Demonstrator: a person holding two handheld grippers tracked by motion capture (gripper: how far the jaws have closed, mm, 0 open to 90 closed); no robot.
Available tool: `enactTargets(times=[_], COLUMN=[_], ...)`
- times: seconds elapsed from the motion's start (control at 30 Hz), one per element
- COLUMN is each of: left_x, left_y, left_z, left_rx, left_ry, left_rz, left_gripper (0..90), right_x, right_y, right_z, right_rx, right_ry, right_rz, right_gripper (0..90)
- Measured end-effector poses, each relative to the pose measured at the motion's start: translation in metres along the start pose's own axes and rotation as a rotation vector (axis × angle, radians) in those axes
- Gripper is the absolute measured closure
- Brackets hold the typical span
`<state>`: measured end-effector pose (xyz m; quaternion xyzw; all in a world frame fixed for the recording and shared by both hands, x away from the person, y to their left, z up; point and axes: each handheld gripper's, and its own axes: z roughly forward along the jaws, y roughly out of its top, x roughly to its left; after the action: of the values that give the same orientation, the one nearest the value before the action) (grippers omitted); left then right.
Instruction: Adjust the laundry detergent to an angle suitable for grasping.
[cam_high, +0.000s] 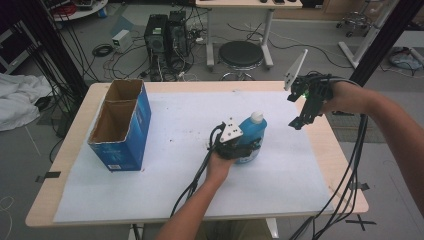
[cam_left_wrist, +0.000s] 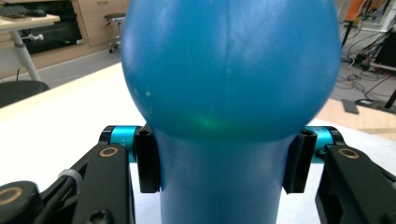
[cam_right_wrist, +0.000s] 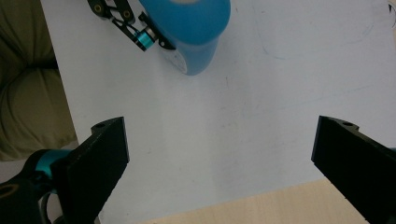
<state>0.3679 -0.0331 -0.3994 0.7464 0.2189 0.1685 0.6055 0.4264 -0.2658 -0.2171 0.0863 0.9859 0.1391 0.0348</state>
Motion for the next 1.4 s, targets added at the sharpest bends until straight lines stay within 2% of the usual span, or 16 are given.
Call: enactTargets(times=[0.17,0.23,0.43,0.53,0.67,0.7,0.73,0.8,0.83,0.97,1.27,1.4], left_x=[0.009,0.015,0.027,0.032,0.041,0.041,0.045,0.047,0.053,0.06,0.063,0.062], left_y=[0.008,0.015,0.024,0.027,0.025,0.025,0.024,0.023,0.022,0.019,0.012,0.01], left_z=[-0.01,-0.016,-0.029,-0.033,-0.037,-0.037,-0.039,-0.04,-0.042,-0.044,-0.04,-0.04], left_rx=[0.005,0.013,0.01,0.032,0.048,0.048,0.051,0.05,0.053,0.066,0.077,0.077], left_ry=[-0.032,-0.07,-0.148,-0.182,-0.236,-0.236,-0.262,-0.273,-0.303,-0.348,-0.457,-0.484], left_rz=[0.024,0.05,0.067,0.092,0.096,0.096,0.093,0.099,0.097,0.108,0.153,0.161], left_gripper=[44.8,44.8,44.8,44.8,44.8,44.9,44.9,44.9,44.9,44.9,44.9,45.0], right_x=[0.001,0.002,0.003,0.003,0.004,0.004,0.004,0.004,0.004,0.004,0.004,0.003], right_y=[0.001,0.002,0.002,0.003,0.004,0.004,0.005,0.005,0.005,0.004,0.005,0.006], right_z=[0.0,0.0,0.0,0.0,0.001,0.001,0.001,0.001,0.001,0.001,0.002,0.002], right_rx=[0.0,0.0,0.002,-0.002,0.002,0.002,0.003,0.003,0.004,0.005,0.003,0.003], right_ry=[0.001,0.0,0.002,0.002,0.006,0.006,0.006,0.006,0.006,0.007,0.01,0.011], right_rz=[-0.002,-0.004,-0.004,-0.007,-0.009,-0.009,-0.011,-0.015,-0.015,-0.012,-0.011,-0.013], right_gripper=[3.0,3.0,3.0,3.0,3.0,3.0,3.0,3.0,3.0,3.0,3.0,3.0])
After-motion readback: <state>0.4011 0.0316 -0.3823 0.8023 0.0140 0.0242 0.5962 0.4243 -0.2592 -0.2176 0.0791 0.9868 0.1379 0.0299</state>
